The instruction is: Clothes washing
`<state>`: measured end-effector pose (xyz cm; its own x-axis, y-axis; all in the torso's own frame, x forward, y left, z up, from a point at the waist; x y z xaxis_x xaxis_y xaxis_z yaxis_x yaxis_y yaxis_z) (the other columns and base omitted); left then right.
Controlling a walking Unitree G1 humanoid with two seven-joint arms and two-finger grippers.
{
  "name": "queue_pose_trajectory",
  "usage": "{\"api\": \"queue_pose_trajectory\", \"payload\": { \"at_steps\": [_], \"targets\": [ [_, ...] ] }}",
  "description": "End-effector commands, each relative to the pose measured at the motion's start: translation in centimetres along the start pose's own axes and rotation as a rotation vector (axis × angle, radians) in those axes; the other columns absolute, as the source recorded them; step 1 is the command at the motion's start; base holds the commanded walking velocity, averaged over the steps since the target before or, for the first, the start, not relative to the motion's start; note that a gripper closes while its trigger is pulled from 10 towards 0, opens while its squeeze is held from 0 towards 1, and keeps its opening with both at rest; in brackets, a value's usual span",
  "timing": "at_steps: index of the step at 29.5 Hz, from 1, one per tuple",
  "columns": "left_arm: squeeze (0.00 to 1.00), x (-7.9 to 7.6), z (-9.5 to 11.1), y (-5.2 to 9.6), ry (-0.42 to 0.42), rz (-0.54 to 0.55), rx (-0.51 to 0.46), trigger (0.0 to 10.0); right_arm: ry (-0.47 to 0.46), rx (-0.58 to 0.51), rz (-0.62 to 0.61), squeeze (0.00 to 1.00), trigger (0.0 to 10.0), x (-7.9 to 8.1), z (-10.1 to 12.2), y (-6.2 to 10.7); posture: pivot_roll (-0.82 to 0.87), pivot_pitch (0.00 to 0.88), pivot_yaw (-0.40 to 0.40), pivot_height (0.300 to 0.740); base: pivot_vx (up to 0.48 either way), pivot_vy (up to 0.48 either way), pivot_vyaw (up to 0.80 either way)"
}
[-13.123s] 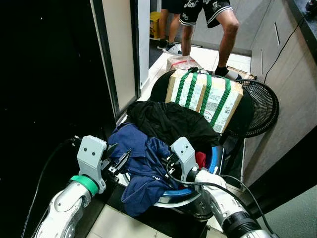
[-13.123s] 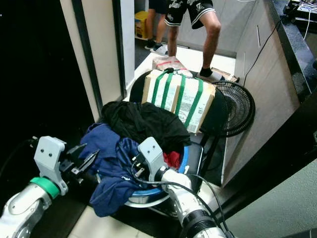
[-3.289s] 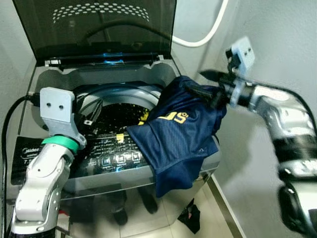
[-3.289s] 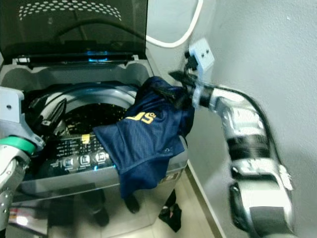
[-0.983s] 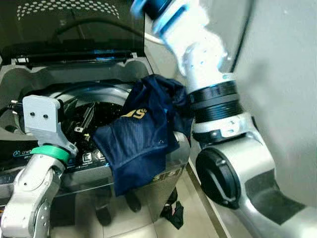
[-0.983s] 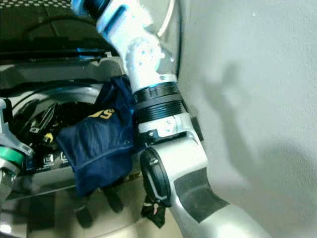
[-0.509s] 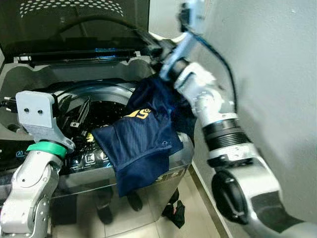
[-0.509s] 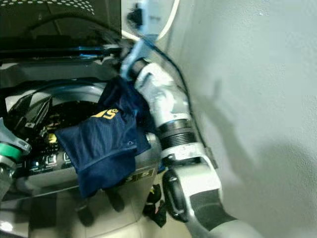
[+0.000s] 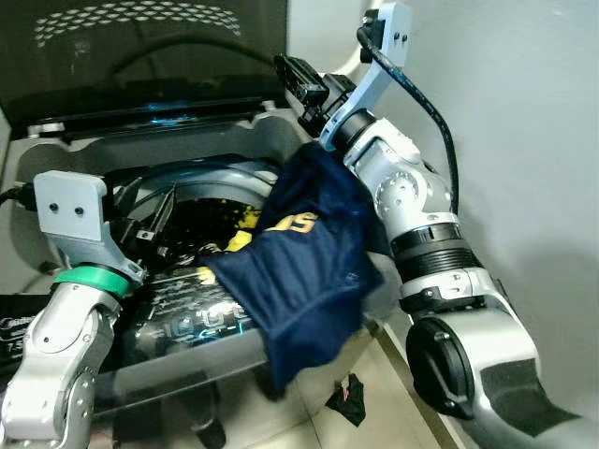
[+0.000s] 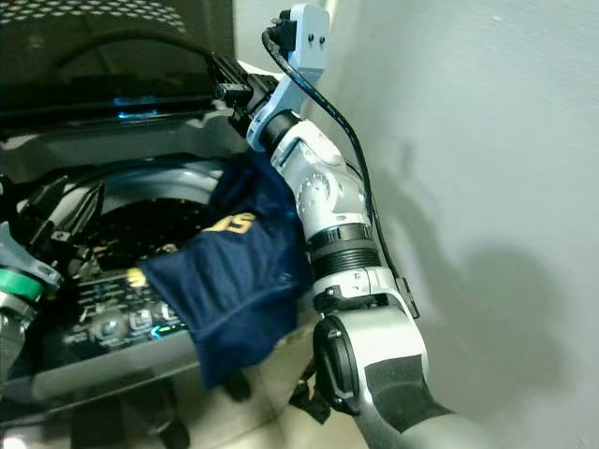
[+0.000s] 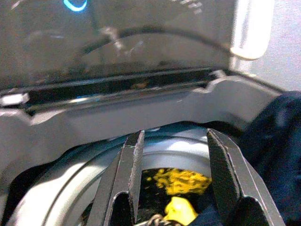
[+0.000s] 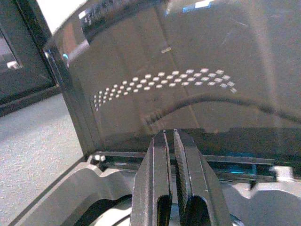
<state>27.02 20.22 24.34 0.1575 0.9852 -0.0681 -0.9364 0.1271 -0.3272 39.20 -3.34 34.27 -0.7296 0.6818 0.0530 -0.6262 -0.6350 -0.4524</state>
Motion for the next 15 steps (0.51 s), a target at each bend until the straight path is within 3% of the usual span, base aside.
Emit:
{"api": "queue_pose_trajectory", "payload": {
  "at_steps": [1,5,6,10,12,15],
  "targets": [
    [0.00,-0.1,-0.2,0.3,-0.004,0.005,0.003,10.0,0.017,-0.006,0.019,0.00,10.0,0.3,0.3,-0.4,0.19,0.051,-0.044,0.740,0.000,0.000,0.00],
    [0.00,-0.2,-0.2,0.3,-0.005,0.004,0.003,10.0,0.052,-0.004,0.034,0.00,10.0,0.1,0.7,-0.5,0.19,0.051,-0.044,0.740,0.000,0.000,0.00],
    [0.00,-0.2,-0.2,0.3,-0.007,0.003,0.002,10.0,0.087,0.006,0.063,1.00,10.0,0.0,0.9,-0.3,0.19,0.051,-0.044,0.740,0.000,0.000,0.00],
    [0.00,-0.1,-0.2,0.5,-0.013,0.002,0.004,10.0,0.138,0.023,0.122,1.00,10.0,-0.7,1.4,0.3,0.20,0.045,-0.052,0.740,0.000,0.000,0.00],
    [0.00,0.0,-0.2,0.9,-0.021,-0.001,0.013,10.0,0.187,0.056,0.160,1.00,10.0,-2.0,1.6,2.0,0.20,0.042,-0.056,0.740,0.000,0.000,0.00],
    [0.00,0.1,-0.2,1.1,-0.023,-0.001,0.016,10.0,0.208,0.078,0.162,1.00,10.0,-2.7,1.6,2.9,0.20,0.042,-0.056,0.740,0.000,0.000,0.00]
  ]
}}
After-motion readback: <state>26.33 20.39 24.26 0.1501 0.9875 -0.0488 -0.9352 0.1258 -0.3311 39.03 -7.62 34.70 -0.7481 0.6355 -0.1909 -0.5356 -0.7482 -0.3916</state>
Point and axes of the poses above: a point about 5 cm out from each wrist's last joint towards the gripper, its own y axis pointing back from the gripper into the wrist, its own z axis along the axis of the wrist's last joint, x = y × z, the point moved 1 cm from there along -y, pointing out of the wrist towards the gripper, and after that the axes turned 9 degrees about y, right-handed, at the moved point
